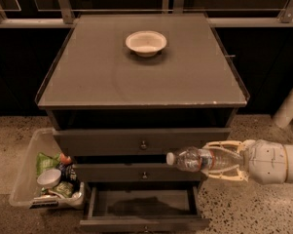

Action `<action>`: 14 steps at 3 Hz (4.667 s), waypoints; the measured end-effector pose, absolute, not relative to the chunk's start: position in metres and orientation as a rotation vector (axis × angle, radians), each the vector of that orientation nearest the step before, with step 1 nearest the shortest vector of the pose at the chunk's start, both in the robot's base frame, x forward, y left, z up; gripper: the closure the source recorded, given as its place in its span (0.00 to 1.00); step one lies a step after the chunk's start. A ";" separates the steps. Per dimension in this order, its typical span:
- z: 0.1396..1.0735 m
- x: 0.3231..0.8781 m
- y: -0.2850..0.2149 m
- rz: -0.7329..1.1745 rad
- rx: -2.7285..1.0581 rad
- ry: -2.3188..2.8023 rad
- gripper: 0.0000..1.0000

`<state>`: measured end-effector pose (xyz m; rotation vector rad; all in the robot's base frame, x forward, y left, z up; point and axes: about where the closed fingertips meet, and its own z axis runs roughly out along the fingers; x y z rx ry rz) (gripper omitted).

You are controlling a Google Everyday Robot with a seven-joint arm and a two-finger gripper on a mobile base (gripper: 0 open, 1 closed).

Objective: Pick water bottle from bottom drawer and place on counter

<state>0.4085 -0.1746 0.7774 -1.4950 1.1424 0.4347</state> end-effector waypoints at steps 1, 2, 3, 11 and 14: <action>0.820 0.418 -0.183 0.415 -1.544 1.126 1.00; 0.875 0.440 -0.193 0.383 -1.625 1.104 1.00; 0.909 0.474 -0.192 0.398 -1.706 1.077 1.00; 0.903 0.647 -0.132 0.551 -1.736 0.934 0.97; 0.903 0.647 -0.132 0.551 -1.736 0.934 0.28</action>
Offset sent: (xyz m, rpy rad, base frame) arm 0.0707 -0.0357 0.1810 -0.1917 -0.0960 0.1025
